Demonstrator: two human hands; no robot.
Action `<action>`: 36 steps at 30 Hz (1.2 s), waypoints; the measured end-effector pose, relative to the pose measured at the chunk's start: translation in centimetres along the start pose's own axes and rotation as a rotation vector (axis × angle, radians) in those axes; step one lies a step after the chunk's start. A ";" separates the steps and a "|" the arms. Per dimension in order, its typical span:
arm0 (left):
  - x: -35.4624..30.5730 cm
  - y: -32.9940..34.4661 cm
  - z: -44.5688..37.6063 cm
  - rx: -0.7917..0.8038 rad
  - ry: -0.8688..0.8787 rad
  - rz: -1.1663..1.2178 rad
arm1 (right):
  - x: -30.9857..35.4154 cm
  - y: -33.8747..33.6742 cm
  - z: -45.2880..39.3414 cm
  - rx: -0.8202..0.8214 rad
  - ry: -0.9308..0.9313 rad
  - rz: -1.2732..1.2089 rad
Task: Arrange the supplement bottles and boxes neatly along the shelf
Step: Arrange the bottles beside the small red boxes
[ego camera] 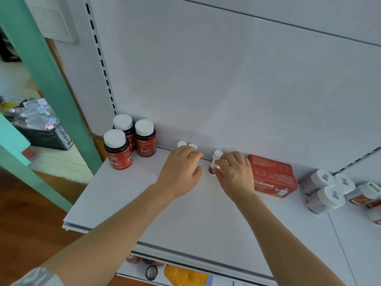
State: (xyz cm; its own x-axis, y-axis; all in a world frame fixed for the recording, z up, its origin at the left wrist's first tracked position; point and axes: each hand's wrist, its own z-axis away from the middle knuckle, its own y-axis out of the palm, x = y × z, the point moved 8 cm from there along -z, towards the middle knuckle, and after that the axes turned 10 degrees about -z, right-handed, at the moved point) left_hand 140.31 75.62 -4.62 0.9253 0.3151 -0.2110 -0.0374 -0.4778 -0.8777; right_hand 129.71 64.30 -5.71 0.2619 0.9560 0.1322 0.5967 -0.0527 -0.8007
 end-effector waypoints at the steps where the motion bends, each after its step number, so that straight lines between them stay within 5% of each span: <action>1: 0.0 0.0 0.0 0.000 -0.001 0.000 | 0.0 0.1 0.1 0.004 0.003 0.004; 11: -2.2 -1.0 -1.6 -0.052 0.041 -0.064 | 0.4 -4.3 0.6 0.011 0.082 0.053; 19: -10.2 0.2 -2.9 -0.010 0.142 -0.076 | -3.6 -10.9 6.5 0.106 0.368 0.188; 36: -47.2 2.7 -0.6 0.074 0.429 -0.005 | -18.2 -34.8 30.6 0.138 0.848 0.340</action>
State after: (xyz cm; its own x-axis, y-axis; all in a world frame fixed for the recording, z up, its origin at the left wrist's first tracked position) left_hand 96.78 58.98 3.24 0.9980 -0.0589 -0.0224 -0.0447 -0.4121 -0.9100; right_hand 81.03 57.55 1.86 0.9070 0.3609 0.2171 0.3042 -0.2048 -0.9304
